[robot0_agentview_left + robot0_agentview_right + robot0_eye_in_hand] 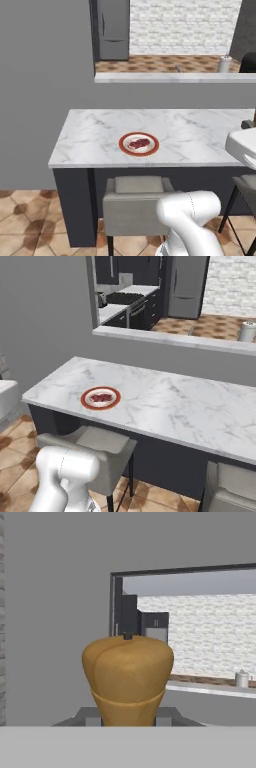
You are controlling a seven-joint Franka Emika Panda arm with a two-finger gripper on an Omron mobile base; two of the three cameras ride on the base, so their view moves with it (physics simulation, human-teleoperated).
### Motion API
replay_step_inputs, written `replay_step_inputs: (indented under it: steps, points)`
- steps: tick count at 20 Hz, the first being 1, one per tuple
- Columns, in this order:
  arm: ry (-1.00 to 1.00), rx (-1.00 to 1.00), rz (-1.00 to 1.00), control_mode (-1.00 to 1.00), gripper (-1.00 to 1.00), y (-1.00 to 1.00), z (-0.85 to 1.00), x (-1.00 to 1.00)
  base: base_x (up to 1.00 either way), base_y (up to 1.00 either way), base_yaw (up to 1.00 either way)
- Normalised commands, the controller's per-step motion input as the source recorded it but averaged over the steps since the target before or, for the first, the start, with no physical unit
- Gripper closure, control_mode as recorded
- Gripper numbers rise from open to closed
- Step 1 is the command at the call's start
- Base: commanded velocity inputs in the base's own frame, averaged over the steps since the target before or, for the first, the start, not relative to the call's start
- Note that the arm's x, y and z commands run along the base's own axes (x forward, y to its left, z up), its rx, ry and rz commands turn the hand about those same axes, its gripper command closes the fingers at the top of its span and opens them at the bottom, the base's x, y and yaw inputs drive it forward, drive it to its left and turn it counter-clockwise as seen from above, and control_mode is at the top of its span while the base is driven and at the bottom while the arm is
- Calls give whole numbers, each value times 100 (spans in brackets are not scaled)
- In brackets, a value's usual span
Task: Retrieve the shaker from the cabinet and place it next the steak on a plate on the dining table.
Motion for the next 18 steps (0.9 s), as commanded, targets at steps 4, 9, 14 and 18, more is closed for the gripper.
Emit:
replay_step_inputs:
  steps: [4,9,14,18]
  points:
    - [0,0,0,100,100,0,0,0,90,0,-3]
    - [0,0,0,100,100,0,0,0,74,0,0]
    - [0,0,0,100,100,0,0,0,62,0,0]
    - [0,0,0,100,100,0,0,0,69,25,-33]
